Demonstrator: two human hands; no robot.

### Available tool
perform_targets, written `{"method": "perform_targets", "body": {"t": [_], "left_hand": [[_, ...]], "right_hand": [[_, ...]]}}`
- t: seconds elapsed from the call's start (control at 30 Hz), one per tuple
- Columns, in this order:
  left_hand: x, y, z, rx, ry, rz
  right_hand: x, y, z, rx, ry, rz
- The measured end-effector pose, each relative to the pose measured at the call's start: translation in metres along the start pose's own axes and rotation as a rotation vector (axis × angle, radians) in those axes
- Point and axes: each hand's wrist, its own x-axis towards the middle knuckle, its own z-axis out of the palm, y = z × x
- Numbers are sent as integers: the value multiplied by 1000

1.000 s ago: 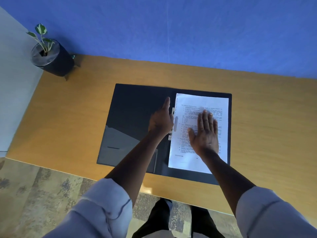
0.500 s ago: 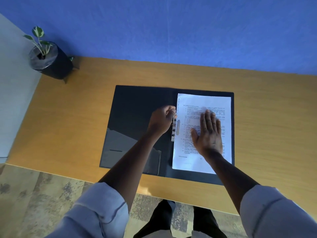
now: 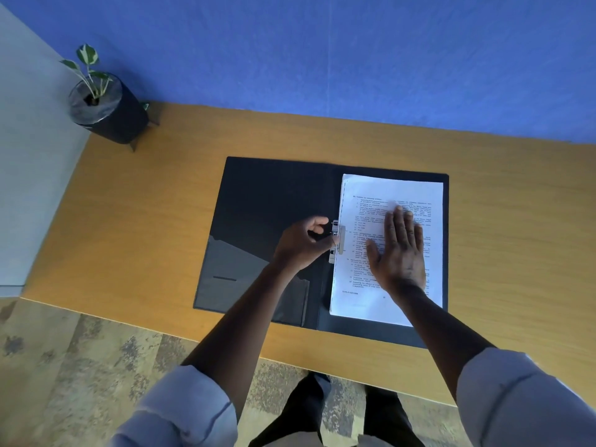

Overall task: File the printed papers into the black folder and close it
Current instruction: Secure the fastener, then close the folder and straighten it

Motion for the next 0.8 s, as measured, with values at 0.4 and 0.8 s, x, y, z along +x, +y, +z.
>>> {"method": "perform_targets", "body": {"t": [0.4,0.8], "left_hand": [[-6,-29,18,543,136,-67],[-5,-30,24,604,148,-57]], "right_hand": [[1,0,2,11,13,7],[1,0,2,-13,35,-8]]}}
